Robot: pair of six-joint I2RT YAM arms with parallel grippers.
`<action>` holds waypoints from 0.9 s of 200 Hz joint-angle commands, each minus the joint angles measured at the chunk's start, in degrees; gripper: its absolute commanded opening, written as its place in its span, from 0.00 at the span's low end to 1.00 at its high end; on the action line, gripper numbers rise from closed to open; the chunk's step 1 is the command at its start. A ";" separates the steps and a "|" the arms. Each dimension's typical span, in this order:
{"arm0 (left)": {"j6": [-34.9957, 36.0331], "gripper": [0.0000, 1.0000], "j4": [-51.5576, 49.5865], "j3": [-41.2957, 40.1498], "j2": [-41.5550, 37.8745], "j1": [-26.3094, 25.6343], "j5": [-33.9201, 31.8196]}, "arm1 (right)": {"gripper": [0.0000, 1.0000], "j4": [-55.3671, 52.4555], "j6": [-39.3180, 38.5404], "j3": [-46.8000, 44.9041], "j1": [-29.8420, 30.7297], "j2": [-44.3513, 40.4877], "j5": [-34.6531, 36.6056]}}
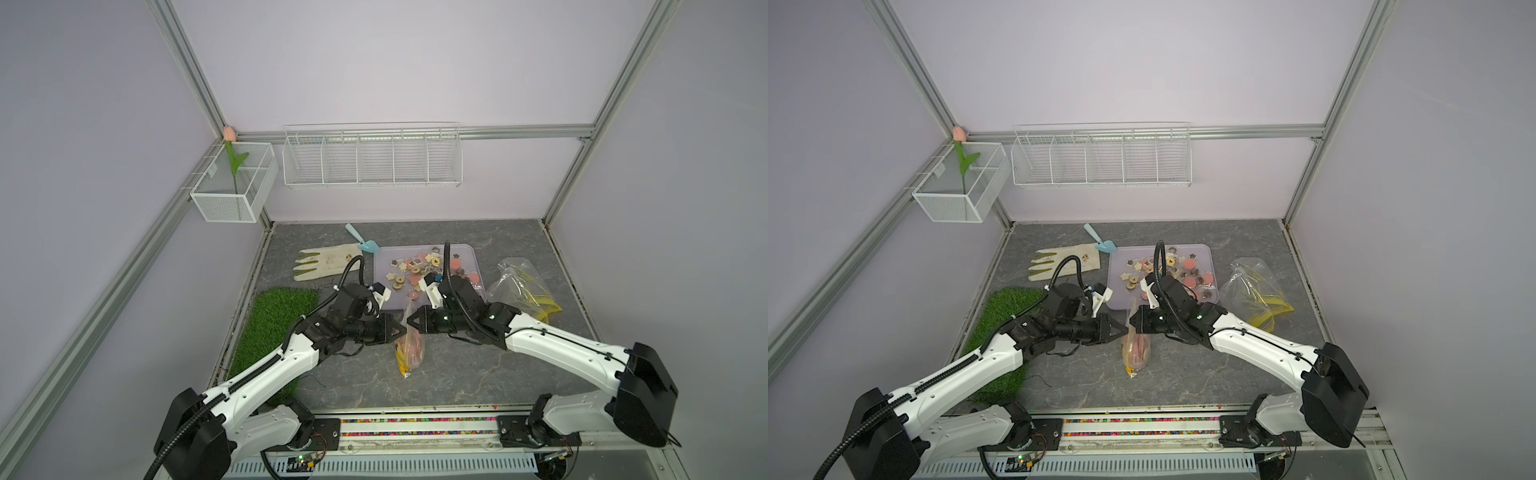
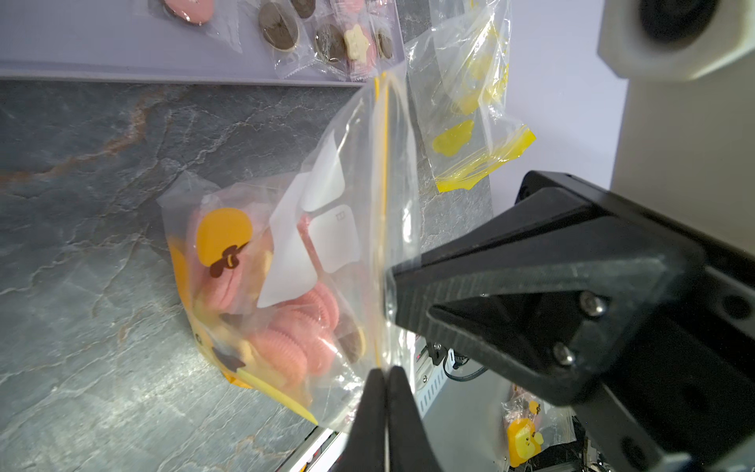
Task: Pour cookies out of the ziploc bag
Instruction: Open the ziploc bag at the center of the board.
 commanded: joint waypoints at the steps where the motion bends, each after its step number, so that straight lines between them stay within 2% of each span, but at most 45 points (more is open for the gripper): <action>1: 0.86 0.26 -0.69 1.95 0.85 0.04 -0.93 | 0.07 3.14 -0.03 -0.45 0.14 -0.48 -1.26; 28: 0.84 0.27 -0.13 1.93 1.39 0.03 -1.39 | 0.07 4.27 0.01 -1.15 0.10 -1.24 -1.94; 66: 0.64 0.01 0.06 2.03 1.80 0.08 -1.59 | 0.07 3.92 -0.30 -1.57 0.12 -1.82 -1.61; 93: 0.92 0.04 -0.51 2.26 1.30 0.08 -1.97 | 0.07 3.55 -0.41 -1.53 0.06 -1.84 -1.33; 113: 1.21 0.20 -0.75 2.41 0.66 0.12 -2.37 | 0.07 3.72 -0.28 -1.68 0.06 -1.84 -1.29; 132: 1.19 0.22 -0.65 2.27 0.20 0.12 -2.93 | 0.07 3.73 -0.28 -1.58 0.13 -1.88 -1.37; 147: 0.81 0.20 0.12 1.74 0.23 0.12 -3.39 | 0.07 3.73 -0.29 -1.66 0.13 -1.91 -1.42; 180: 0.17 0.04 1.23 0.83 0.74 0.21 -3.18 | 0.07 3.55 -0.30 -1.62 0.07 -2.00 -1.28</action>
